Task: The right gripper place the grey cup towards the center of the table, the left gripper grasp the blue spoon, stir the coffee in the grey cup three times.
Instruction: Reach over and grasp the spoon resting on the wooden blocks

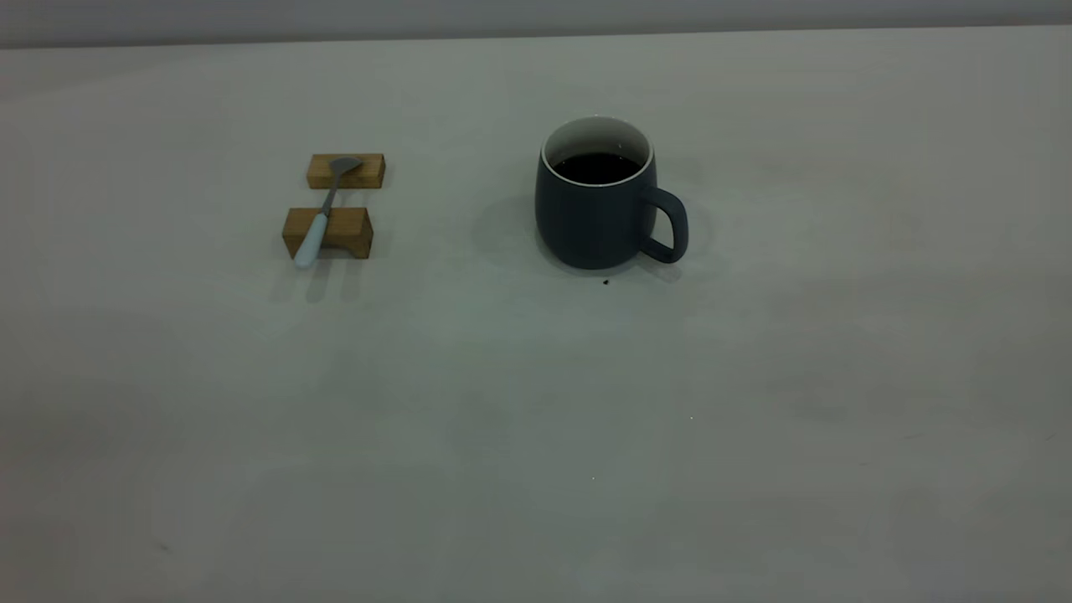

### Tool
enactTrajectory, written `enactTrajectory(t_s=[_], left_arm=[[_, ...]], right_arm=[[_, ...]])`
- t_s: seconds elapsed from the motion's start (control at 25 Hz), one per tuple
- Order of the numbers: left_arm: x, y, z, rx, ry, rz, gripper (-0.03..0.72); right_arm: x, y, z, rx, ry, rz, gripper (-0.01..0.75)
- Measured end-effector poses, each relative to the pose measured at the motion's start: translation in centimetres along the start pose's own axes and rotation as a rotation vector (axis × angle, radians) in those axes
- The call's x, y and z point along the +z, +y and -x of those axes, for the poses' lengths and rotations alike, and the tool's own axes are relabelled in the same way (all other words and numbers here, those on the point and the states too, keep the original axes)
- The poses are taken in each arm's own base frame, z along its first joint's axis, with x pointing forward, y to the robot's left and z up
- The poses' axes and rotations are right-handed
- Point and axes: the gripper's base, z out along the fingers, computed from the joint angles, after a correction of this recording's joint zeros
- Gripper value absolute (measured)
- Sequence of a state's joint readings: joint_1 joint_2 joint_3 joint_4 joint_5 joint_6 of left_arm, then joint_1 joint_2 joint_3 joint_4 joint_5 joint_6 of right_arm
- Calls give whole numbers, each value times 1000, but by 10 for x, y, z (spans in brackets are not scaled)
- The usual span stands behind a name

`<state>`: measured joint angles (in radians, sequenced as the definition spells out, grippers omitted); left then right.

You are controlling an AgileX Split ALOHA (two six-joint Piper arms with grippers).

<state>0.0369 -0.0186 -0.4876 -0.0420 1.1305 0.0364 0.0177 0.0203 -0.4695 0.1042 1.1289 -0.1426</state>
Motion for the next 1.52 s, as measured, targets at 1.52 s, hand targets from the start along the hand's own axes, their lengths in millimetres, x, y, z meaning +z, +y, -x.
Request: enactTrajectory(t_s=[1.52], left_arm=[[182,8,171,28,477,-2,668]], right_arm=[[0,0,0,0,0,0,238]])
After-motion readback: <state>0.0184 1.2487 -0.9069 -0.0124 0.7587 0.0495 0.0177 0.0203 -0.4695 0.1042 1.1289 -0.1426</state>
